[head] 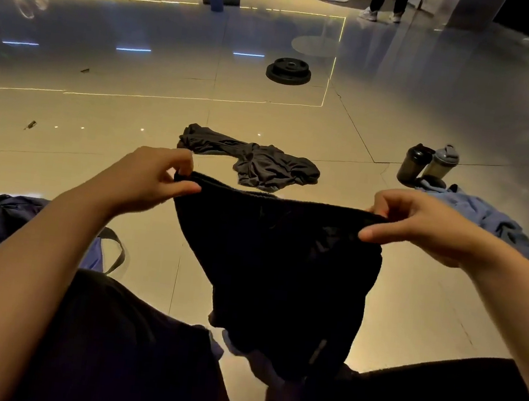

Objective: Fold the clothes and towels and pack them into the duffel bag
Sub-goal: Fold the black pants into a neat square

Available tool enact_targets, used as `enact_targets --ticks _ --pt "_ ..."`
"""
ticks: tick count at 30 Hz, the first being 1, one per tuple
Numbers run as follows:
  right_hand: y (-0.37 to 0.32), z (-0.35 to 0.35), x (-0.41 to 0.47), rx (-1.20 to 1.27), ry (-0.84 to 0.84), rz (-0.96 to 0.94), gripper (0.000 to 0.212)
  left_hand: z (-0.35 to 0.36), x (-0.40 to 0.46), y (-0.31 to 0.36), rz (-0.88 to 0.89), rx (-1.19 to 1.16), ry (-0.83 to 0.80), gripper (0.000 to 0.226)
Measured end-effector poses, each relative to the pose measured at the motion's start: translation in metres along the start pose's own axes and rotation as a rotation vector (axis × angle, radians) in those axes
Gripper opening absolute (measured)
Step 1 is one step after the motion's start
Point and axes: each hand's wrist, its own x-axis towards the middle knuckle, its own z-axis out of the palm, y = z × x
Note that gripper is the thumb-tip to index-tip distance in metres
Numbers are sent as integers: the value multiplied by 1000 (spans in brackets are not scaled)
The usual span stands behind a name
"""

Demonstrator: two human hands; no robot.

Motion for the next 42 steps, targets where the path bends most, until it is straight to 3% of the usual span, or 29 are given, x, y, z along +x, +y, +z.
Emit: enact_targets --ticks 4,8,11,17,18,21,23,26,30,33,35,37,38,39,41,42 --pt "3 -7 6 -185 217 47 22 -4 1 7 -1 -243 12 16" --pt "3 -8 9 -463 361 12 20 -4 2 10 10 -305 3 20" --pt "2 -6 14 -653 374 8 20 -2 4 9 -5 -319 -38 21" --pt "3 -4 24 -681 355 126 18 6 2 8 27 -252 -247 13" --pt "1 -3 24 -601 362 134 16 4 1 9 9 -294 -260 16" --pt "-5 -2 20 -404 315 129 16 -3 -2 8 -59 -401 -265 69" --pt "-8 3 18 -394 262 105 11 -4 -5 7 -79 -418 -224 59" --pt "-9 13 20 -585 346 64 13 -6 -3 9 -105 -352 -33 11" --pt "-25 16 20 -660 669 -209 13 -17 -5 18 53 -572 307 13" --pt "-32 10 7 -517 820 -417 21 -22 -11 24 215 -671 446 24" --pt "-25 10 16 -562 652 -198 23 -12 -4 15 145 -435 377 22" --pt "-7 13 34 -727 432 103 15 8 5 12 28 -72 180 17" --pt "-2 17 41 -758 451 106 14 15 9 17 26 78 180 17" --pt "-3 17 45 -739 540 32 14 18 12 21 59 153 290 24" --pt "-18 12 42 -661 822 -285 14 7 12 29 171 47 641 33" --pt "-26 8 35 -593 936 -463 15 0 10 29 231 -19 722 32"
